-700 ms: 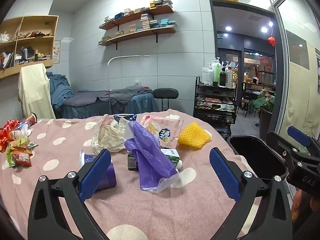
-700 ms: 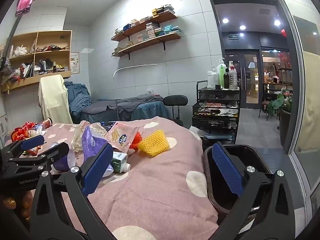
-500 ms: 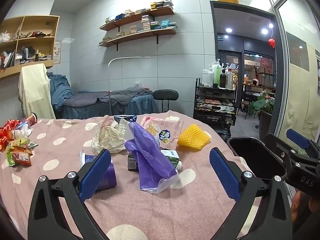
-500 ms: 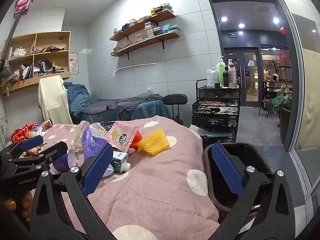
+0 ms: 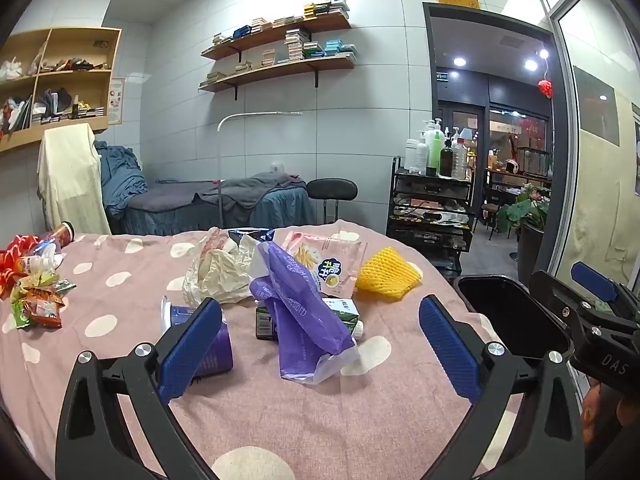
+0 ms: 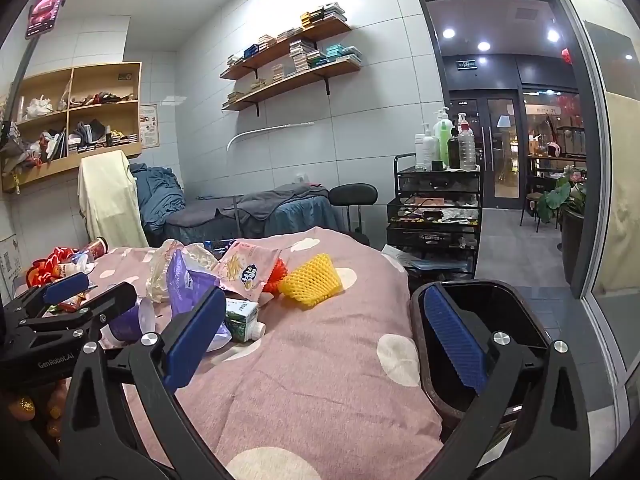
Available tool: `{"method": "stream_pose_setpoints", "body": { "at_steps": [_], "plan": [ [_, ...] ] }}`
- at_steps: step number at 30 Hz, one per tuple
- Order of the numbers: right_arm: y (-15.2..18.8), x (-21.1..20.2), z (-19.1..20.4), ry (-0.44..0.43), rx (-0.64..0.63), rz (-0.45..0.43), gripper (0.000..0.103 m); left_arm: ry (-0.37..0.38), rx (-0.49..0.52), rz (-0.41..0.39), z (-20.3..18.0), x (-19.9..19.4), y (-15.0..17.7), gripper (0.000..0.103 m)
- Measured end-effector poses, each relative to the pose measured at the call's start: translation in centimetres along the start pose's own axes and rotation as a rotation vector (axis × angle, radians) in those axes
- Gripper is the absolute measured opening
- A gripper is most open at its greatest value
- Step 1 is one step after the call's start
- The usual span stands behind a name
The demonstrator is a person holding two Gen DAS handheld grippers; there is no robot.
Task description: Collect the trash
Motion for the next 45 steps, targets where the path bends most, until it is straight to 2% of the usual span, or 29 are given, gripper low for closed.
{"method": "stream_pose_setpoints", "body": {
  "at_steps": [45],
  "plan": [
    [0.34,0.33,0.53,-0.027,0.006,0.023,0.098,-0.006,-0.007,0.003,0.43,0.26,0.29,0.098]
  ]
}}
Point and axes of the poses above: each gripper's, at about its wrist camera, not at the fingertips, and x roughly the way its jaws point, z to its left, y to its underside, the point moved 9 cm from there along x, roughly the way its jaws point, and after that the axes turned 2 degrees about z, right-handed, at the moved point
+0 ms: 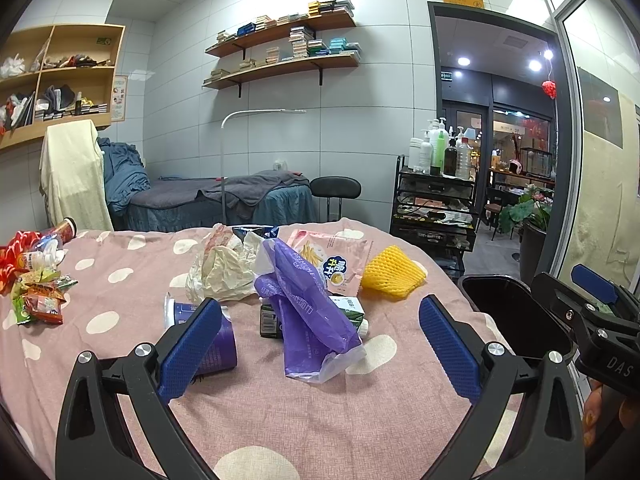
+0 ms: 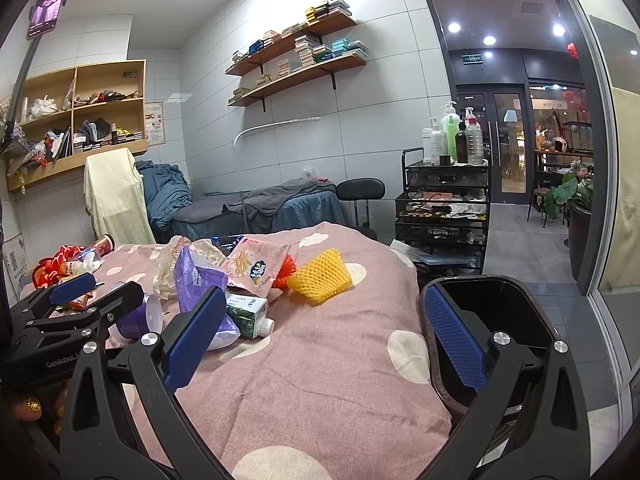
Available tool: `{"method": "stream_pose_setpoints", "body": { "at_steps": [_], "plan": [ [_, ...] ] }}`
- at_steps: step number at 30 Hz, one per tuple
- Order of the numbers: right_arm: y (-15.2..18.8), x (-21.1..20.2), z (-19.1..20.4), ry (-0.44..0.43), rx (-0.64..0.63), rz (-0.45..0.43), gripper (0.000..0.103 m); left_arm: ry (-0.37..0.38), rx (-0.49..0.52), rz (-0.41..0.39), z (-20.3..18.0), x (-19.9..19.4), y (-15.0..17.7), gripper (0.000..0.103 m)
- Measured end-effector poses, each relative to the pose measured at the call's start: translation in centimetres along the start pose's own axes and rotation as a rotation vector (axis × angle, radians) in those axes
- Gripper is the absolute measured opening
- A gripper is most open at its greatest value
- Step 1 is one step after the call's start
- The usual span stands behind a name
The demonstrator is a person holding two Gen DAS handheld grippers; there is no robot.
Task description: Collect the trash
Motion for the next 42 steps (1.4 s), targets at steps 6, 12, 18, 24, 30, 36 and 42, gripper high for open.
{"method": "stream_pose_setpoints", "body": {
  "at_steps": [6,12,18,24,30,36,42],
  "plan": [
    [0.0,0.0,0.0,0.000,0.000,0.000,0.098,-0.001,0.000,0.000,0.0,0.0,0.0,0.098],
    [0.0,0.0,0.1,0.001,0.000,0.000,0.098,-0.001,-0.002,0.002,0.1,0.0,0.0,0.098],
    [0.0,0.1,0.0,-0.003,0.000,0.004,0.098,-0.003,-0.002,0.002,0.3,0.2,0.1,0.098],
    [0.2,0.2,0.1,-0.004,-0.001,0.008,0.098,-0.003,-0.003,0.004,0.4,0.2,0.2,0.098],
    [0.6,0.8,0.5,-0.023,-0.006,0.037,0.098,-0.007,-0.003,0.024,0.8,0.6,1.0,0.098],
    [1.7,2.2,1.7,-0.067,-0.031,0.109,0.098,0.011,-0.040,0.110,2.6,1.3,3.1,0.098],
    [2.9,4.4,2.9,-0.127,-0.031,0.197,0.098,-0.009,-0.125,0.171,5.9,1.5,4.4,0.098]
  ]
}}
Point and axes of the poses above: each gripper's, at about its wrist camera, not at the fingertips, and x roughly the way its jaws point, z to its left, y to its underside, the point moved 9 cm from there along x, roughly the way its jaws point, and after that the axes turned 2 degrees about z, right-handed, at the moved point
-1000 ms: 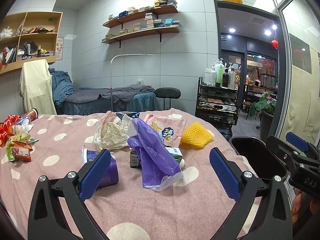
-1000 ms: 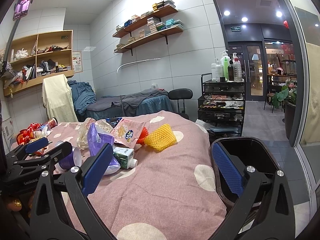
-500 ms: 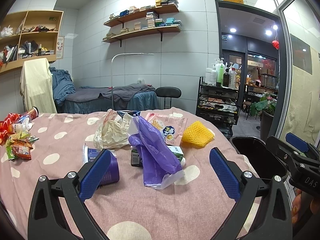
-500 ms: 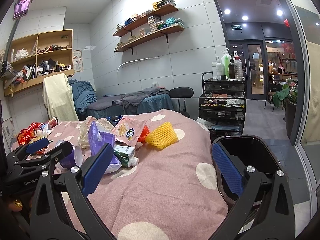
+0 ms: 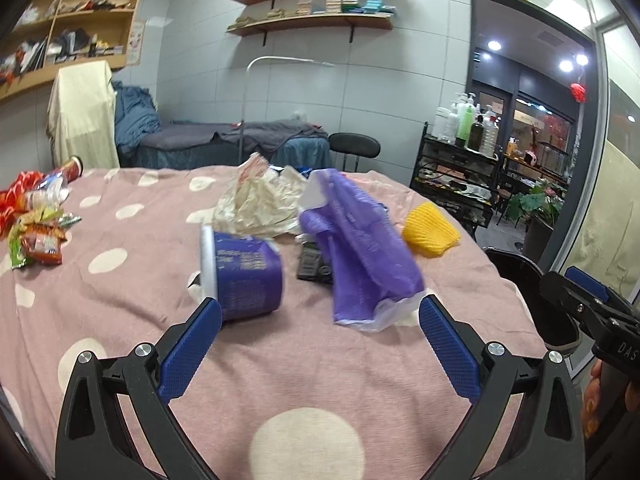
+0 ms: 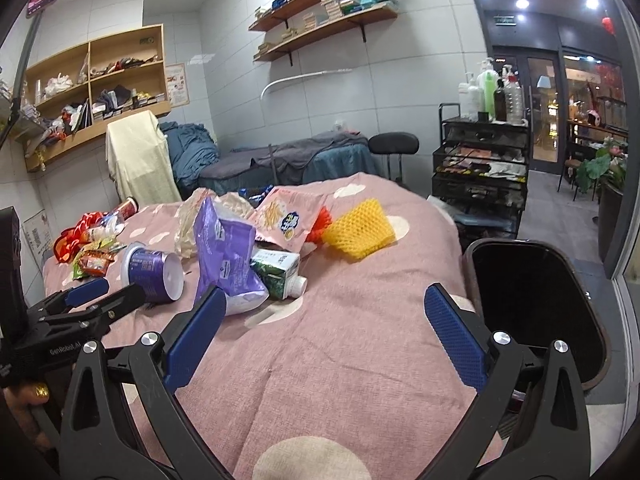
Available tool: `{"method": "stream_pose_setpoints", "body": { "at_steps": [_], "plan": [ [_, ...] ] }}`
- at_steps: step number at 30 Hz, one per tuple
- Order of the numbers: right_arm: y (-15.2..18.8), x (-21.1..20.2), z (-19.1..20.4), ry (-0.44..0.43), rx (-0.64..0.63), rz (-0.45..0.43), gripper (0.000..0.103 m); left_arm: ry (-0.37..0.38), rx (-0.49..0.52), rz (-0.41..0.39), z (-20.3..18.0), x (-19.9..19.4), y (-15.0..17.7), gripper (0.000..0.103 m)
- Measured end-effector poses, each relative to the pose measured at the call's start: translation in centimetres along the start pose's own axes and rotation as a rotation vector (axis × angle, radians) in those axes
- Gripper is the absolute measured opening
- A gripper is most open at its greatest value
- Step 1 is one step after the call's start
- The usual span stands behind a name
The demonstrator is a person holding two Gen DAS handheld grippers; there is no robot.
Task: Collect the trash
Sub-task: 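Grasp the blue paper cup with the left gripper while the right gripper grasps the purple bag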
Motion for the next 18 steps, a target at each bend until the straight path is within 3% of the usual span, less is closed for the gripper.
{"method": "stream_pose_setpoints", "body": {
  "at_steps": [6,9,16,18],
  "plan": [
    [0.2,2.5,2.2,-0.073,-0.041,0.085,0.098,-0.066,0.020,0.017,2.7,0.2,-0.6,0.095],
    [0.0,3.5,3.7,-0.121,-0.064,0.121,0.098,-0.042,0.012,0.056,3.7,1.1,-0.8,0.087],
    [-0.4,6.7,8.2,-0.244,-0.150,0.207,0.098,0.003,-0.020,0.127,6.3,3.7,-1.3,0.079],
    [-0.5,7.7,8.9,-0.241,-0.170,0.225,0.097,0.020,-0.026,0.145,6.6,4.2,-1.4,0.075]
  ]
}}
Point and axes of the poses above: each gripper's, at about its wrist camera, not at the fingertips, and x roughly the way its jaws point, z to its left, y to its underside, the point moved 9 cm from there along x, roughly the way its jaws point, and after that the axes turned 2 degrees about z, right-handed, at the moved point
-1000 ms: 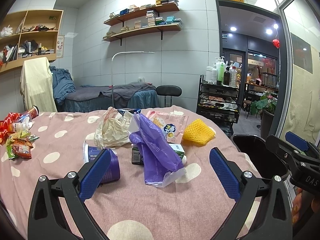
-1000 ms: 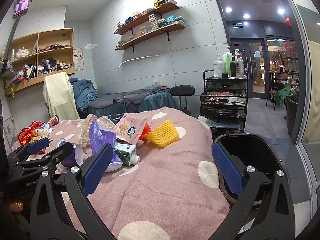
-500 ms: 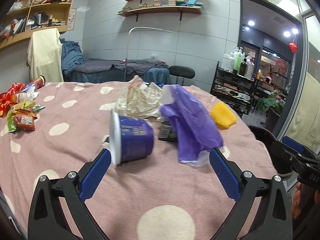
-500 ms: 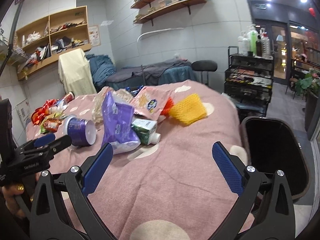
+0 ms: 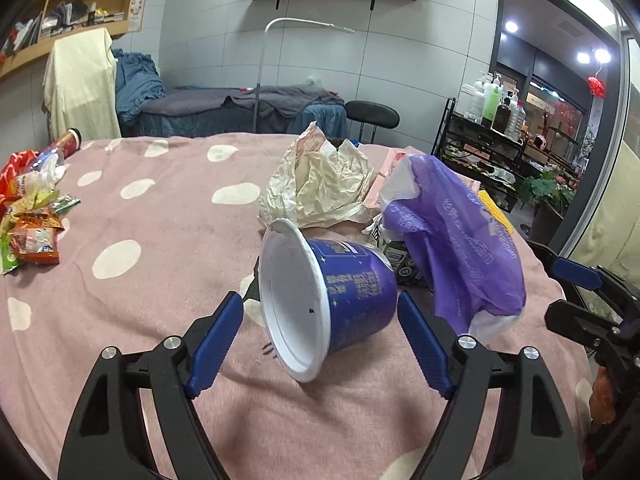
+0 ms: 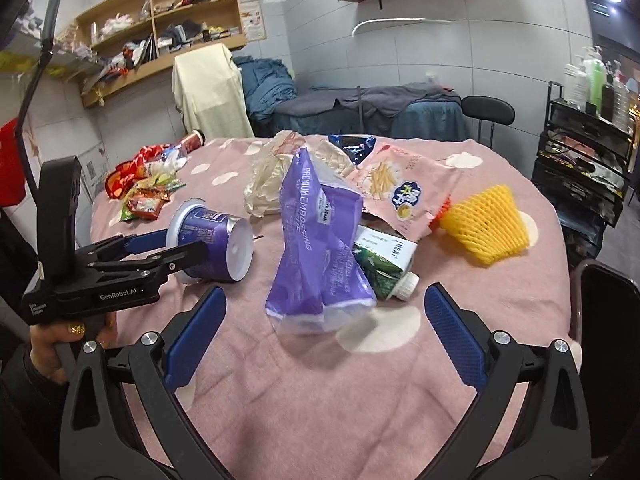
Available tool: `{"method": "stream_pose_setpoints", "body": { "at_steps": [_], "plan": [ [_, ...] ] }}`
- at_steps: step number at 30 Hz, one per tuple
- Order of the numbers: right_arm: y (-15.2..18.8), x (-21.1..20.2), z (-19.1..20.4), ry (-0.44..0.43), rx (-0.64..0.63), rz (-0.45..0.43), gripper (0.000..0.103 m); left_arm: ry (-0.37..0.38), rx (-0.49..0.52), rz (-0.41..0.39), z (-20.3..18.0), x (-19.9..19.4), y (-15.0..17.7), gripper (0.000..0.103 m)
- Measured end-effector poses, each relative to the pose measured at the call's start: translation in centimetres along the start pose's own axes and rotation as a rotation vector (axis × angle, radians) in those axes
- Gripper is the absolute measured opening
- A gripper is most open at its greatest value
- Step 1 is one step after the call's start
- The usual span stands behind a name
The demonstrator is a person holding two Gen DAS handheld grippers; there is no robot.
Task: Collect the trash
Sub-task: 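Grasp the blue paper cup with the left gripper while the right gripper grasps the purple bag, then carry the purple bag and blue cup to the black bin with both grippers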
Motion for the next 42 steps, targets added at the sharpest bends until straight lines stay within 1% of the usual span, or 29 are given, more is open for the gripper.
{"method": "stream_pose_setpoints", "body": {
  "at_steps": [2,4,5,7,8,10,11,12,13,14,15,16,17,19,20,22,24,31,37,39,42],
  "plan": [
    [-0.5,1.2,0.5,-0.006,-0.023,0.023,0.094,0.028,-0.002,0.015,0.0,0.4,-0.1,0.072],
    [-0.7,2.3,0.6,-0.001,-0.036,0.051,0.083,0.055,-0.001,0.026,-0.3,0.7,-0.2,0.068],
    [-0.8,3.0,0.6,-0.001,-0.040,0.069,0.081,0.067,0.001,0.027,-0.5,0.7,-0.2,0.067],
    [-0.9,4.0,0.7,-0.014,-0.041,0.096,0.074,0.075,0.013,0.032,-0.9,0.9,-0.3,0.064],
    [-0.9,4.4,0.7,-0.016,-0.039,0.111,0.072,0.078,0.020,0.035,-1.2,1.0,-0.3,0.064],
    [-0.8,5.3,0.8,-0.021,-0.044,0.134,0.063,0.085,0.020,0.044,-1.5,1.3,-0.3,0.060],
    [-0.7,5.7,0.8,-0.023,-0.041,0.145,0.053,0.093,0.014,0.049,-1.8,1.4,-0.2,0.058],
    [-0.6,6.1,0.8,-0.026,-0.035,0.159,0.041,0.104,0.009,0.053,-1.9,1.5,-0.3,0.054],
    [-0.5,6.3,0.8,-0.032,-0.028,0.168,0.032,0.121,0.003,0.057,-2.1,1.5,-0.3,0.049],
    [-0.4,6.5,0.7,-0.038,-0.021,0.172,0.028,0.135,-0.003,0.062,-2.3,1.5,-0.2,0.047],
    [-0.4,6.5,0.6,-0.044,-0.013,0.171,0.022,0.143,-0.006,0.067,-2.5,1.5,-0.2,0.043],
    [-0.5,6.4,0.6,-0.048,-0.006,0.164,0.018,0.150,-0.007,0.068,-2.7,1.5,-0.2,0.038],
    [-0.5,6.2,0.6,-0.054,-0.001,0.157,0.017,0.161,-0.007,0.069,-2.9,1.5,-0.1,0.035],
    [-0.7,5.9,0.5,-0.066,0.002,0.142,0.014,0.172,-0.010,0.072,-3.3,1.3,-0.1,0.024],
    [-0.8,5.7,0.5,-0.069,0.003,0.133,0.014,0.169,-0.008,0.073,-3.4,1.3,0.0,0.022],
    [-0.9,5.2,0.5,-0.076,0.008,0.119,0.014,0.147,0.011,0.075,-3.7,1.2,0.2,0.012],
    [-1.1,4.8,0.4,-0.079,0.014,0.100,0.014,0.138,0.020,0.075,-3.9,1.0,0.3,0.008],
    [-1.4,2.8,-0.3,-0.088,0.042,0.047,0.014,0.121,0.040,0.034,-4.5,0.0,-0.6,0.008],
    [-1.8,0.7,-1.0,-0.080,0.062,-0.015,0.013,0.132,0.055,-0.009,-6.0,-0.9,-1.8,0.008],
    [-1.8,-0.1,-1.5,-0.074,0.072,-0.042,0.013,0.143,0.058,-0.023,-6.6,-1.1,-2.3,0.008],
    [-1.9,-1.4,-2.4,-0.052,0.081,-0.078,0.013,0.182,0.061,-0.039,-8.0,-1.3,-3.0,0.008]
  ]
}}
Point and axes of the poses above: each gripper's, at about its wrist camera, not at the fingertips, and x roughly the way its jaws point, z to its left, y to its underside, the point moved 9 cm from there along x, roughly the way its jaws point, and after that the axes turned 2 degrees about z, right-handed, at the moved point
